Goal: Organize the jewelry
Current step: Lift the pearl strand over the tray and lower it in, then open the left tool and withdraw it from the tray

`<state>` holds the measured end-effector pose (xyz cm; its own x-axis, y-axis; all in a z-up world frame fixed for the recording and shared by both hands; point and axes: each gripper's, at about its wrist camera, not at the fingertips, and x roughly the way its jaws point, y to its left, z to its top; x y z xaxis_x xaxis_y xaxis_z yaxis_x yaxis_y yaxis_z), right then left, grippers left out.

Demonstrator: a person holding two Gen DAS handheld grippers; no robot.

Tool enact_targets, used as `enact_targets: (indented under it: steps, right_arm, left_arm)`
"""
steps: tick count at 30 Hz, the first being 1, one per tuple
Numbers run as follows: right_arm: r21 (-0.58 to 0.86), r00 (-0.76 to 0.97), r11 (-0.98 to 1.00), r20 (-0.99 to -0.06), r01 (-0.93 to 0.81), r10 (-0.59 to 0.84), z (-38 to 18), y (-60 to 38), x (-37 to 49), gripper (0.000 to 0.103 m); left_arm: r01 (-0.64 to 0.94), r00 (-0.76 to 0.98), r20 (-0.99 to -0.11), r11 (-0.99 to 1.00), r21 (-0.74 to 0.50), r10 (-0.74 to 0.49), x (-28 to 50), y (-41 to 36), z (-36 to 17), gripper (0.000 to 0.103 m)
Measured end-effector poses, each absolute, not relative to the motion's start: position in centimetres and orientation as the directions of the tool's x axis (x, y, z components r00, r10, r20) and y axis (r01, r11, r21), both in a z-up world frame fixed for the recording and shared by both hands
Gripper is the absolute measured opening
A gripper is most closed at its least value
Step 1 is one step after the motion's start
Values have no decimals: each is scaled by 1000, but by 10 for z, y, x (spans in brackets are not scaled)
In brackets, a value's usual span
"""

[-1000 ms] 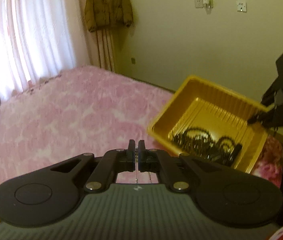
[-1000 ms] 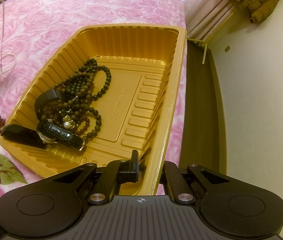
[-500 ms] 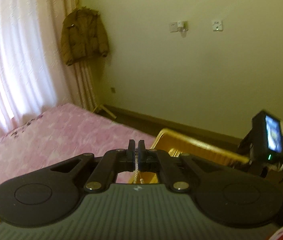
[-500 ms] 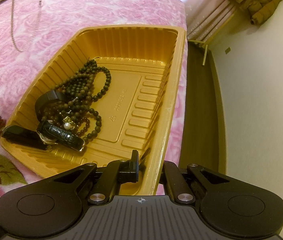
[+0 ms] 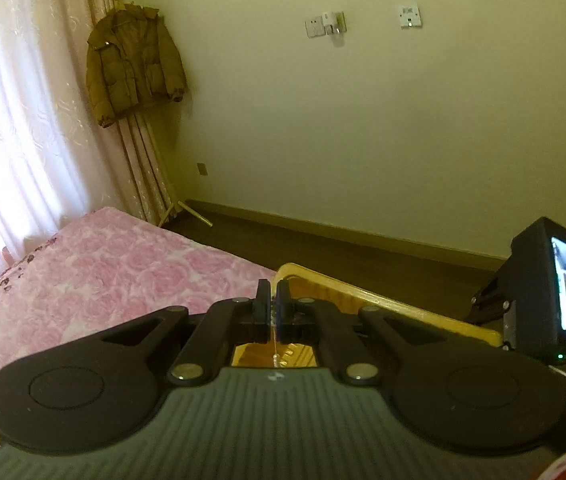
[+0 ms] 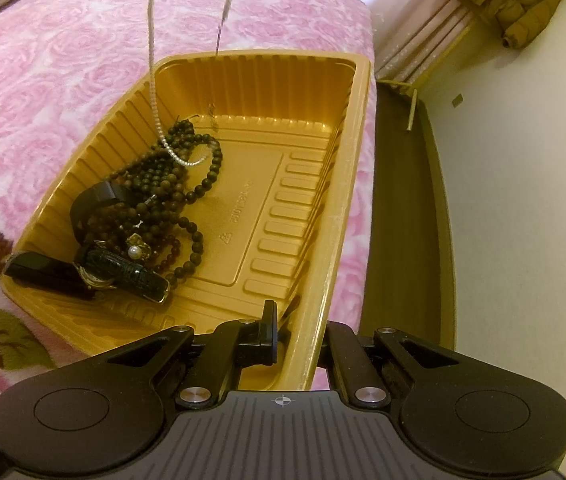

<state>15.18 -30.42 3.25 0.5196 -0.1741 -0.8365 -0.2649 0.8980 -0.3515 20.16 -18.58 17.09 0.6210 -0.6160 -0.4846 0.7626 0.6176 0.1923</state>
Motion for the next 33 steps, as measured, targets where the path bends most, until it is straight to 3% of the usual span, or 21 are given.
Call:
enact_targets:
  steps: [16,33]
  right_arm:
    - [-344,519,901,-838,-264,-168,31,-306,152,5]
    - [-344,518,901,-839,-264,-169,31,-307,152,5]
  left_arm:
    - [811,521,-587,575,112,-620,212,-225,120,2]
    - [786,532,-576,615,63,-621,221,-204,119,6]
